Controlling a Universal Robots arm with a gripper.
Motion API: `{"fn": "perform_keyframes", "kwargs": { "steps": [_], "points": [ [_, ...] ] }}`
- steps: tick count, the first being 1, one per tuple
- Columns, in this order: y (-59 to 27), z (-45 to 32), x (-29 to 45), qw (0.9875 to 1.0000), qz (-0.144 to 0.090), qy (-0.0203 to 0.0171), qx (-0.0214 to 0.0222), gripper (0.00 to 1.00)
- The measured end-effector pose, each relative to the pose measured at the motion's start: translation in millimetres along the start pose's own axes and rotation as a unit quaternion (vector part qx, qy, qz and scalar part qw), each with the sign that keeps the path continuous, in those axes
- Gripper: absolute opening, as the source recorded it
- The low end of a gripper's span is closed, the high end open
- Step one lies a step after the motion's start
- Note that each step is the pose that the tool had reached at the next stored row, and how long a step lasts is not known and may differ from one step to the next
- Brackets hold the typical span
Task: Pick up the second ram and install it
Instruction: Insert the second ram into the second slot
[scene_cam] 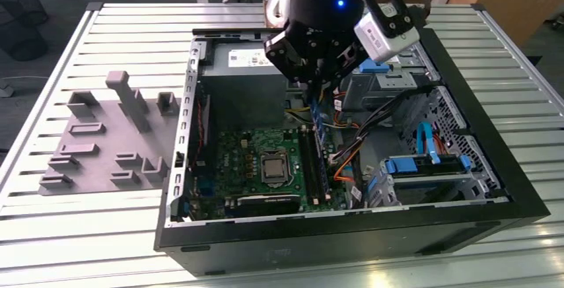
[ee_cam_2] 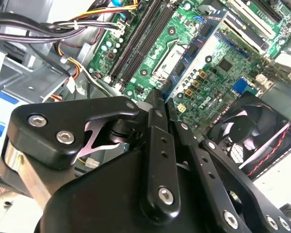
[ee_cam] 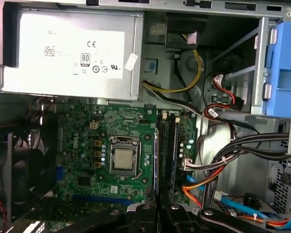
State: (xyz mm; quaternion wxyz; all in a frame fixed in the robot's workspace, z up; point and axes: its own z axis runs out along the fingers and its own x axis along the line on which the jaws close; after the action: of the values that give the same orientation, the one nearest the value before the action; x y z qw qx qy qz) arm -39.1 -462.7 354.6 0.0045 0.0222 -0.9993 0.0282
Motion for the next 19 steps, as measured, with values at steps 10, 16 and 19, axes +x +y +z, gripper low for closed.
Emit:
{"fn": "perform_keyframes", "kwargs": {
  "steps": [10, 16, 19],
  "points": [
    [0.4, 10.9, -5.0, 1.0000, 0.003, -0.0024, -0.0011, 0.14],
    [0.8, 21.3, -10.1, 1.0000, 0.007, -0.0023, -0.0012, 0.14],
    [0.8, 26.8, -15.2, 1.0000, 0.008, -0.0023, -0.0011, 0.14]
  ]
}}
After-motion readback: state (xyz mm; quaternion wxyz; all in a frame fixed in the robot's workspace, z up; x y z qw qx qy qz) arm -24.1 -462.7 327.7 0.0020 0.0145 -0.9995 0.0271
